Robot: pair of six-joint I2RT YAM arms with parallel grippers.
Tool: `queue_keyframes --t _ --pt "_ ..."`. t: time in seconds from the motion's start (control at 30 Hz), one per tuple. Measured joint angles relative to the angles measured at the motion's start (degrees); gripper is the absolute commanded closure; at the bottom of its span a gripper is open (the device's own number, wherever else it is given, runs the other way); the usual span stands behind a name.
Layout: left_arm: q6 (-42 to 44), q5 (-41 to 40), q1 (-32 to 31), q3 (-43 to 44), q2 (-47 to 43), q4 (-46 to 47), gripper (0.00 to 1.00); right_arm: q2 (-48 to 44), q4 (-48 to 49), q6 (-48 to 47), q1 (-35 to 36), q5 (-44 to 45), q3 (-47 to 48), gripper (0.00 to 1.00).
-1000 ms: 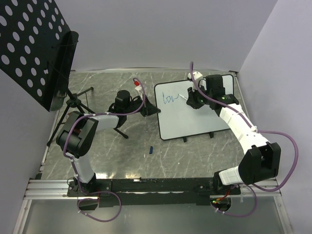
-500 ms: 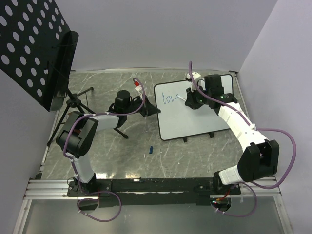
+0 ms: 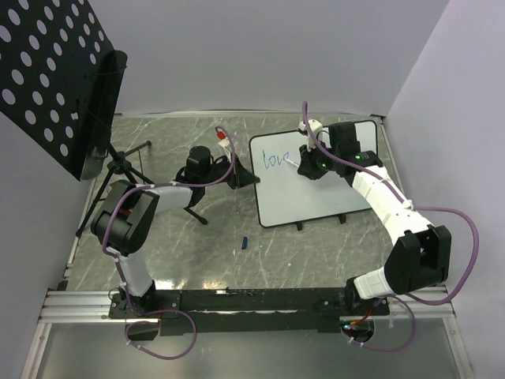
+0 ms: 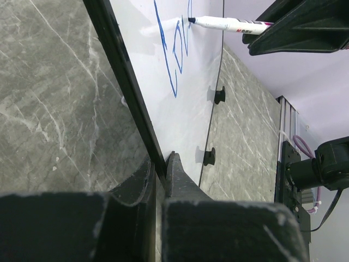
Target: Write a sentence on the whiteboard
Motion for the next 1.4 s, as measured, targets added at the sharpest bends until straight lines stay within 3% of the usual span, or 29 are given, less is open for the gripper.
queue_keyframes --t 1.4 --pt "0.0 -0.3 -0.2 0.0 0.0 0.2 0.99 -2.8 -1.6 -0.5 -3.2 -0.7 -1.8 1.00"
